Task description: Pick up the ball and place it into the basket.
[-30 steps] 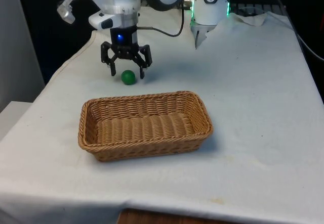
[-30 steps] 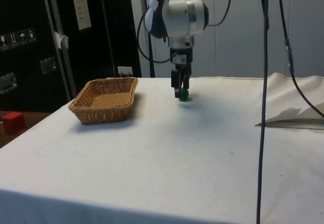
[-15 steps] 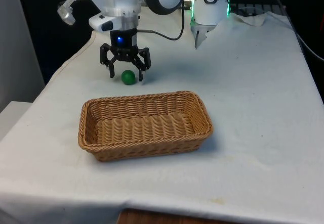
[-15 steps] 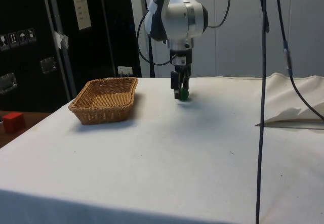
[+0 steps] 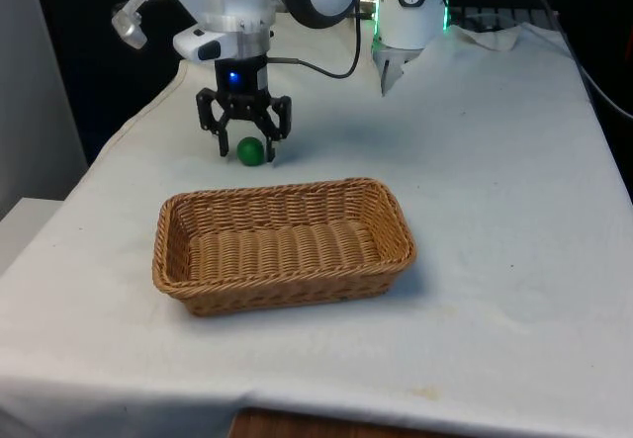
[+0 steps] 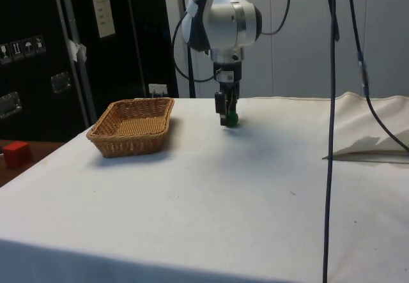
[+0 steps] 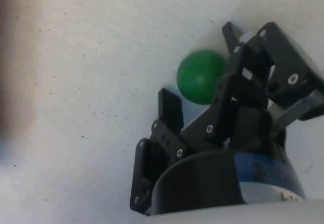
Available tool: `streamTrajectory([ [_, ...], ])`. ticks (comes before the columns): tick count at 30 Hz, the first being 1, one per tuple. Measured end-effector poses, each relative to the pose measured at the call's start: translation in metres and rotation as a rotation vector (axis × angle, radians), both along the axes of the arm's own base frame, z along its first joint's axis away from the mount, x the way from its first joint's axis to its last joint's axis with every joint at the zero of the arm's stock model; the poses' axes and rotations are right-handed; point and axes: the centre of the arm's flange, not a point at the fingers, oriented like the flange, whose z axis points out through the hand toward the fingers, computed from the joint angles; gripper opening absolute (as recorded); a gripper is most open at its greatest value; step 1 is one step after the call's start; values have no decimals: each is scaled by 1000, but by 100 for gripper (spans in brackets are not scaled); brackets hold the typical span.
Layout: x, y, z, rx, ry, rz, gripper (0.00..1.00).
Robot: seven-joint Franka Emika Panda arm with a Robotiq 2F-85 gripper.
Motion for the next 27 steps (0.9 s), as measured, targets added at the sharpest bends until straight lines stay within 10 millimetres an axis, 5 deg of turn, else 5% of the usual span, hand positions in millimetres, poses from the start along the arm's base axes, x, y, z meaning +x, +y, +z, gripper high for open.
streamTrajectory([
  [3, 0, 0, 0, 1, 1, 0, 28],
  [4, 0, 0, 0, 1, 1, 0, 9],
  [5, 0, 0, 0, 1, 0, -1, 0],
  [17, 2, -1, 3, -3, -6, 0, 0],
  [27, 7, 7, 30, 2, -30, 3, 0],
])
